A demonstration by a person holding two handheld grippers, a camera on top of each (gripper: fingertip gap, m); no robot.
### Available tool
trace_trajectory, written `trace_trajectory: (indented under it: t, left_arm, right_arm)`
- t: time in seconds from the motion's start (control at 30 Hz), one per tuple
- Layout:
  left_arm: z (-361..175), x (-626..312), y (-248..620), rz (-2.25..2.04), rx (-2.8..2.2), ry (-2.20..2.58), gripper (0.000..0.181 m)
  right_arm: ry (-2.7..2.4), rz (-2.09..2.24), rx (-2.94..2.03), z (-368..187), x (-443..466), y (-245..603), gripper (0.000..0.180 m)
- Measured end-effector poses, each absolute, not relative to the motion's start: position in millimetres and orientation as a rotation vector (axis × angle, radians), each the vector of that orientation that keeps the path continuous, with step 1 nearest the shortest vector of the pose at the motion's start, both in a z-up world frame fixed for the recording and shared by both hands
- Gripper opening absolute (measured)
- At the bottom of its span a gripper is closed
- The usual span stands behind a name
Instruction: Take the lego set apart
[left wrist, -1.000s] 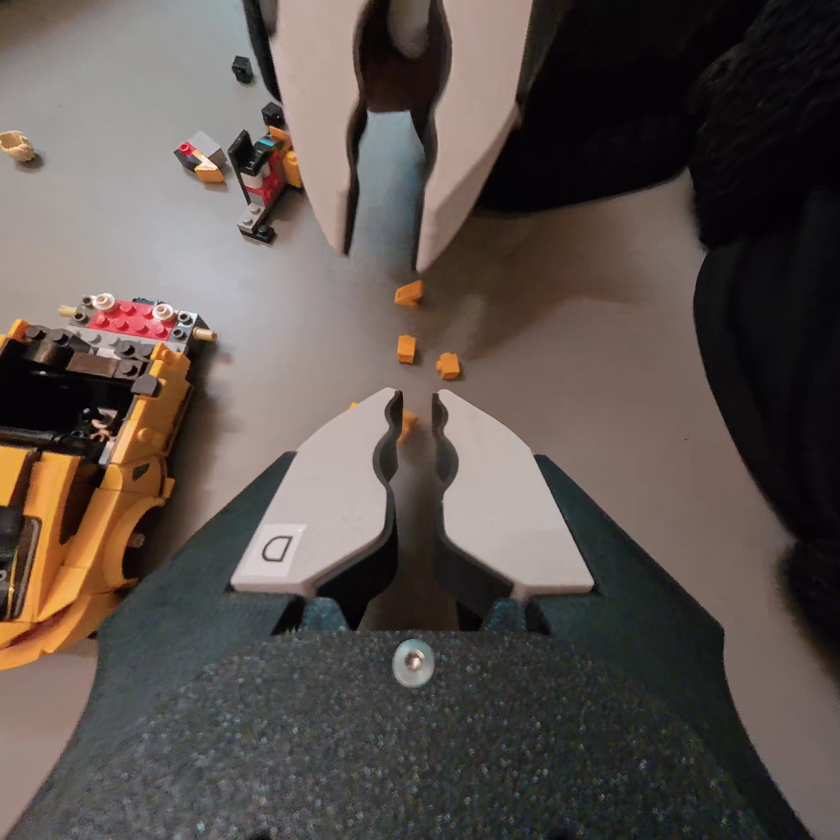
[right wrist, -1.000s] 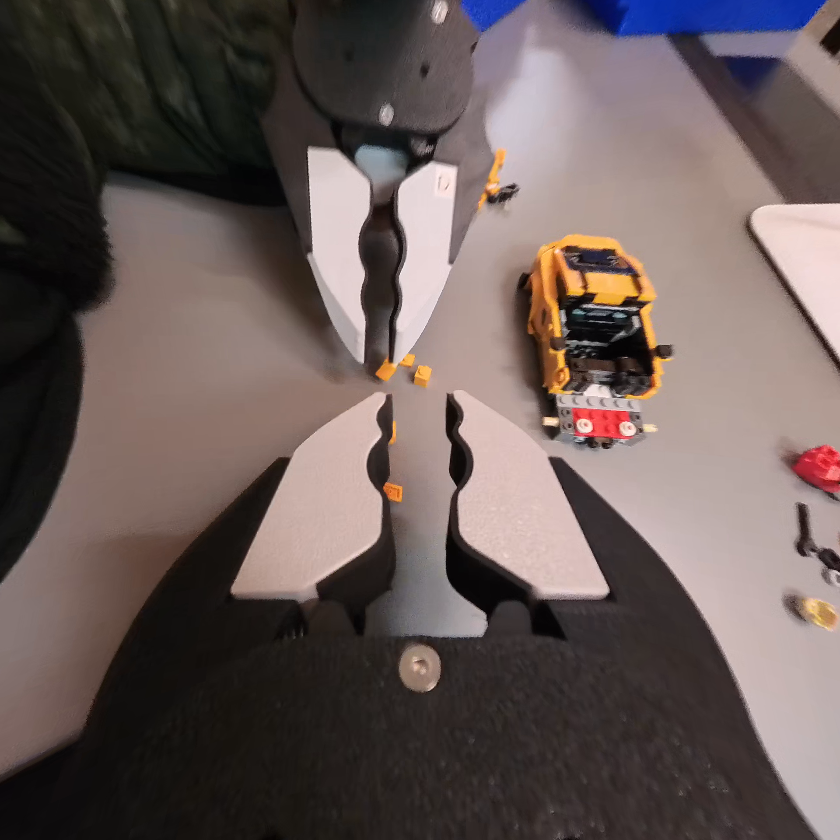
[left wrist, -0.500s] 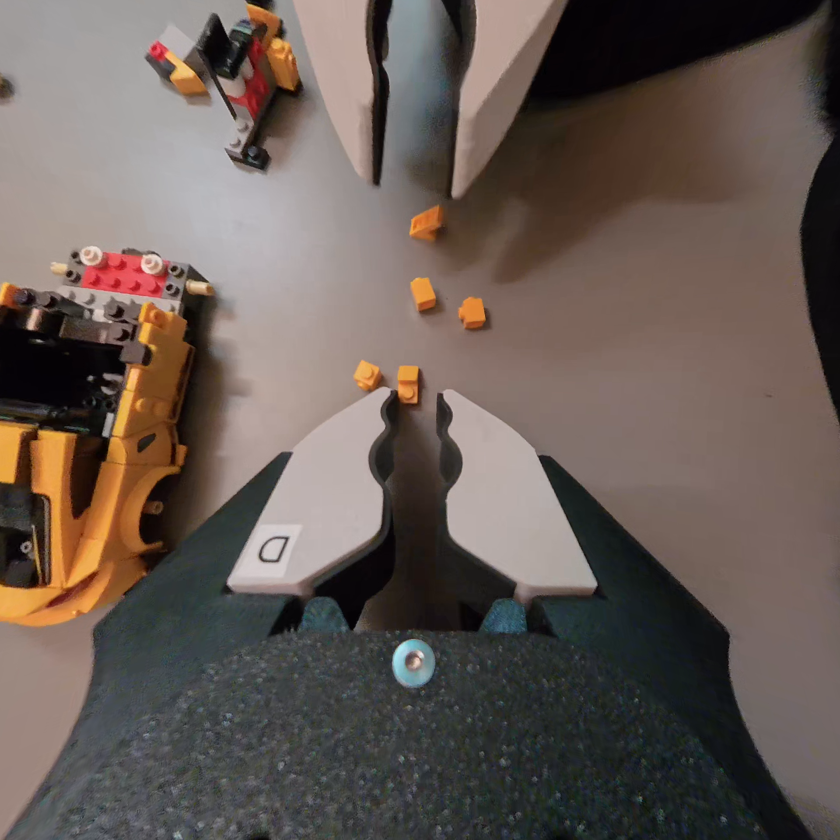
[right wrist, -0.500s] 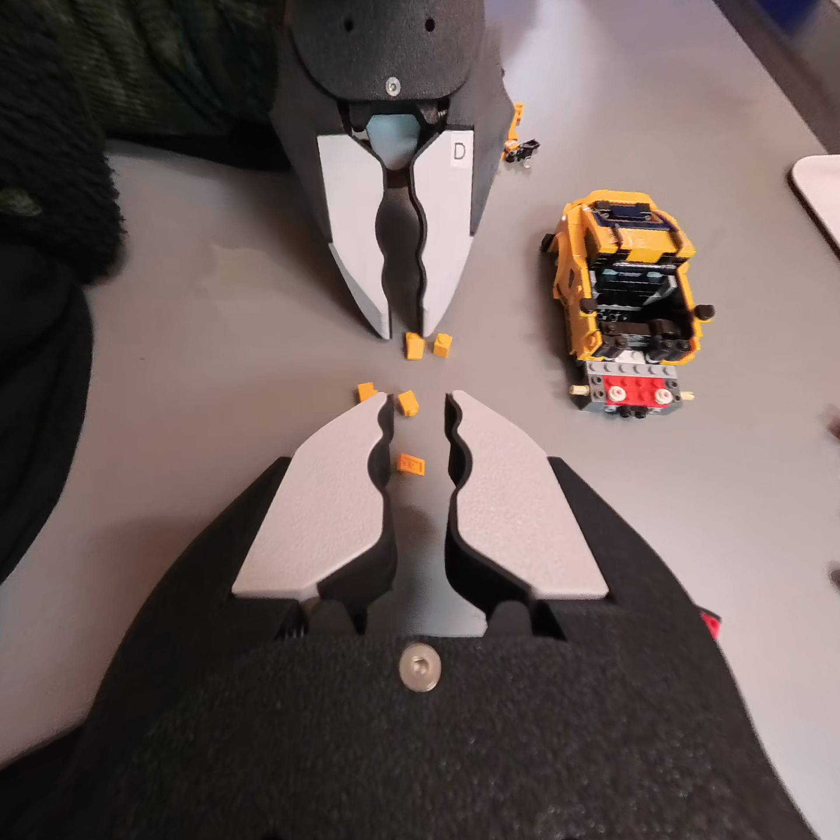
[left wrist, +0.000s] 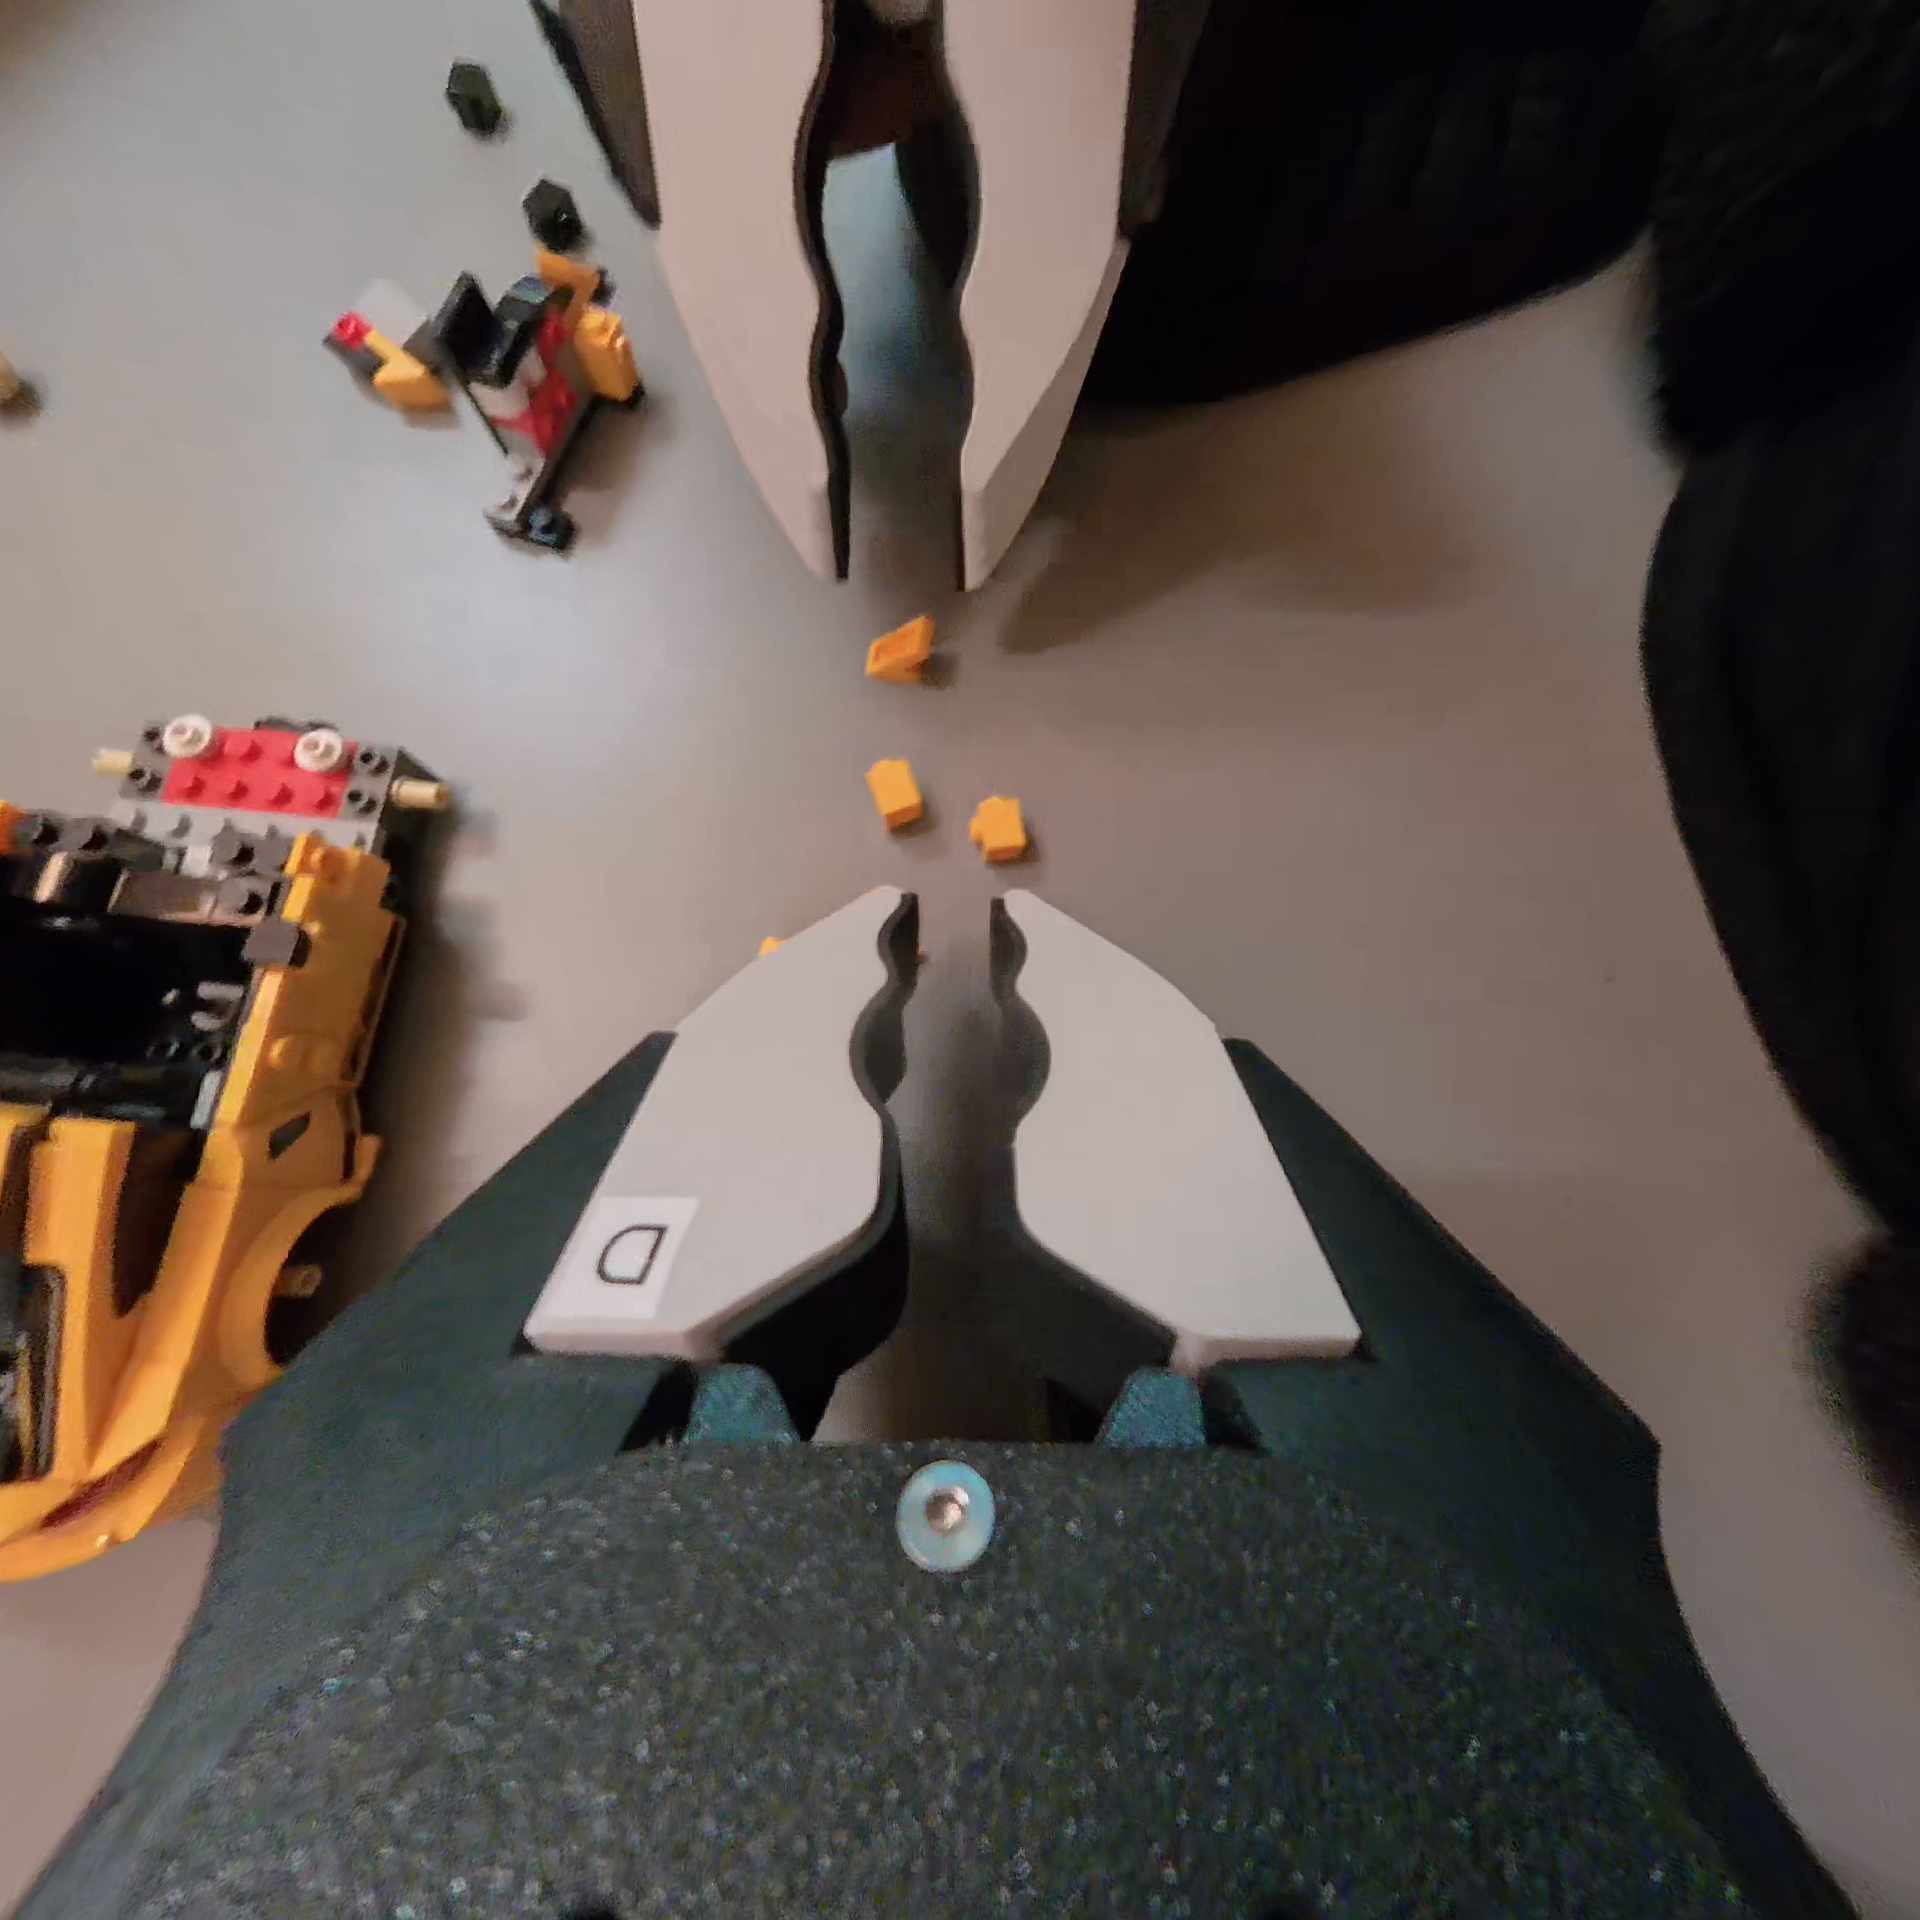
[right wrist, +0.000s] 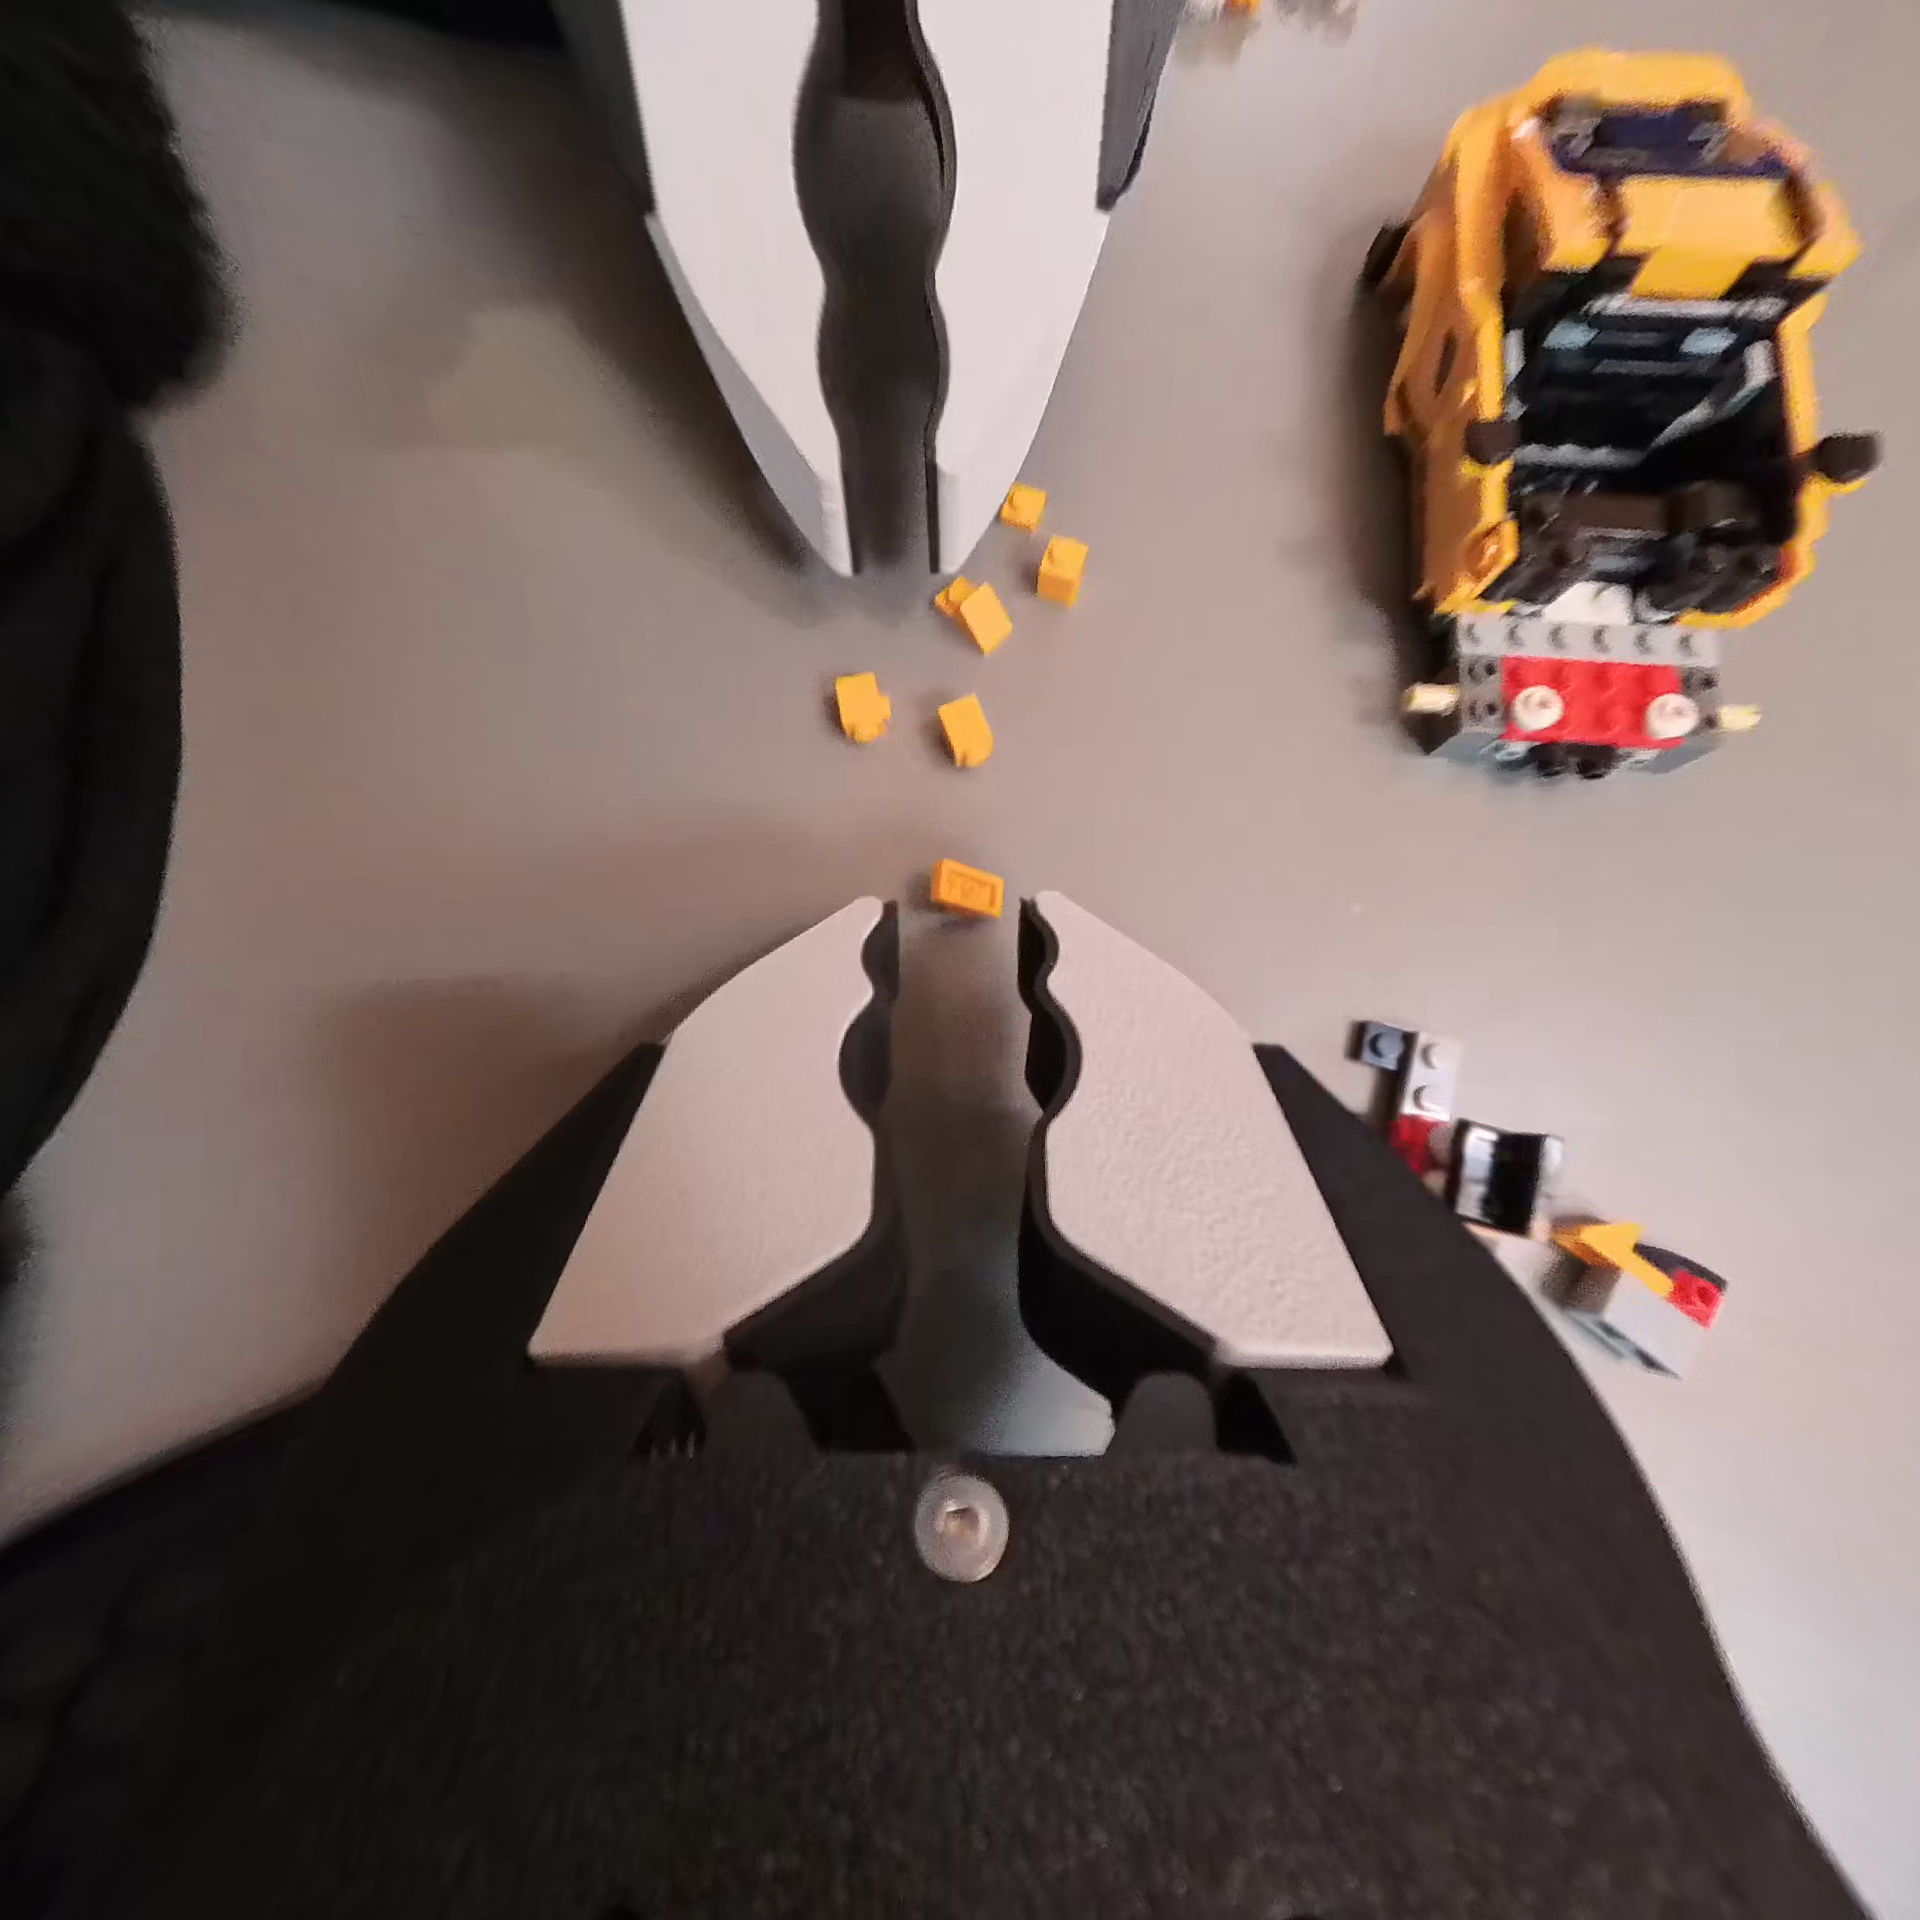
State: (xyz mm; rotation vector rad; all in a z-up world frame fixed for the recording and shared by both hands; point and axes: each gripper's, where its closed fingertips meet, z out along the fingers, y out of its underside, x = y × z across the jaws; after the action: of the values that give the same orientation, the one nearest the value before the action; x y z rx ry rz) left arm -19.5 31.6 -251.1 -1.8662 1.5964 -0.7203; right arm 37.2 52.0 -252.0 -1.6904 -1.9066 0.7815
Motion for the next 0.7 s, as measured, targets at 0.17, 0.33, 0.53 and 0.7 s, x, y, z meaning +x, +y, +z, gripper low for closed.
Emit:
trace_trajectory:
  t: [0.17, 0.33, 0.53, 0.7]
  left_arm:
    - [-261.9, -2.0, 20.7, -0.709, -1.875, 1.651, 0.016]
    - [-267.9, 5.1, 21.1, -0.659, -1.876, 1.664, 0.01]
    - [-264.7, -5.0, 25.5, -0.64, -1.87, 1.663, 0.009]
    - [-261.0, -15.7, 29.1, -0.673, -1.895, 1.635, 0.017]
  right_arm:
    - [-1.949, 0.7, -1.704, -263.6, 34.1, 51.6, 0.021]
    - [-1.948, 0.674, -1.682, -263.9, 31.8, 52.3, 0.009]
    - [-1.931, 0.719, -1.603, -253.9, 25.2, 47.2, 0.005]
    - [-1.931, 0.76, -1.518, -250.3, 5.9, 32.7, 0.004]
